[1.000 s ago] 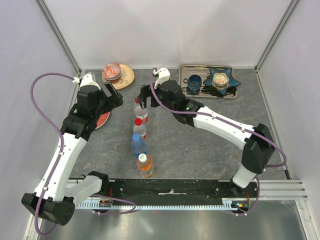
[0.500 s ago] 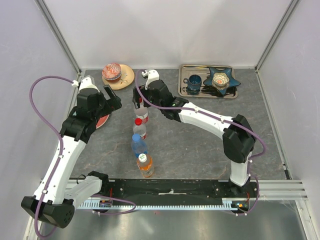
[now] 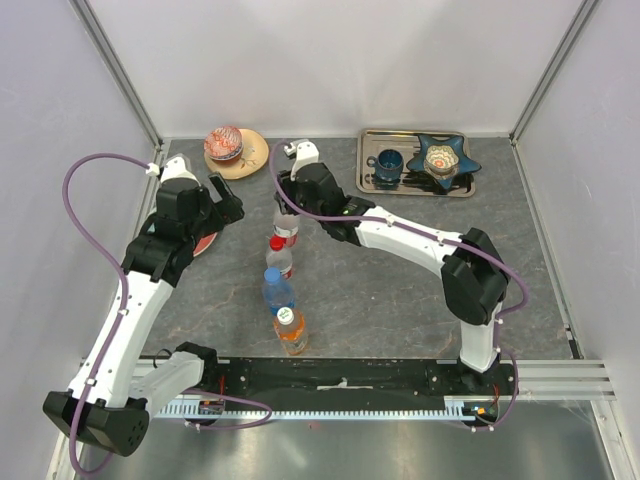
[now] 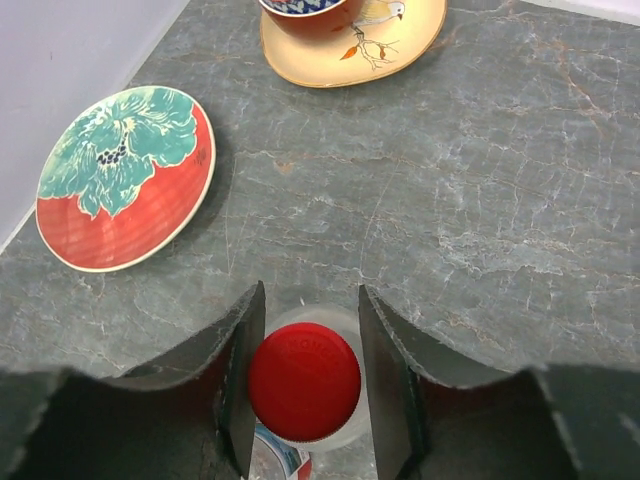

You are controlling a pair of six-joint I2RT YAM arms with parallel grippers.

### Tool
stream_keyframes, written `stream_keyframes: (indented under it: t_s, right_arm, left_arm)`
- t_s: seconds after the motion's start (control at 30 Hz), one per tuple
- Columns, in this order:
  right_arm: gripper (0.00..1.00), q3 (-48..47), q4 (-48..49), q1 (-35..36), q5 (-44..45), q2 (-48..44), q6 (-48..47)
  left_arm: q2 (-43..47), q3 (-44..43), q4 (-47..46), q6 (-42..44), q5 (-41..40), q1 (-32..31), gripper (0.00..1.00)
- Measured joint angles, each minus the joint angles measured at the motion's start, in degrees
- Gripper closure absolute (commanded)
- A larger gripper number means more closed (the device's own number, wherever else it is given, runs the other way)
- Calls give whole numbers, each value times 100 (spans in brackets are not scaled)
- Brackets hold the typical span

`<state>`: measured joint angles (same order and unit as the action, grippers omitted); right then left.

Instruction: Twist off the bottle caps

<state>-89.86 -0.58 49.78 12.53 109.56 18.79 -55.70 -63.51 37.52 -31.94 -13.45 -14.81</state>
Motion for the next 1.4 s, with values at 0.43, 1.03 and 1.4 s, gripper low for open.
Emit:
stream_keyframes:
  t_s: [0.43,1.03,1.4]
  right_arm:
    - [80,638,-474,-629,767,-1652,39]
    - [100,1228,-1475,-2192,-2437,-4046,1150]
    - [100,1377,-391,-2256,-4406,-4175,2057]
  left_arm:
    - [-501,-363,-595,4,439,20,1]
    - [-2979,-1928,-5182,-1134,7661,-339,0]
    - [-2299,-1891,-3967,603,8153,-1001,0]
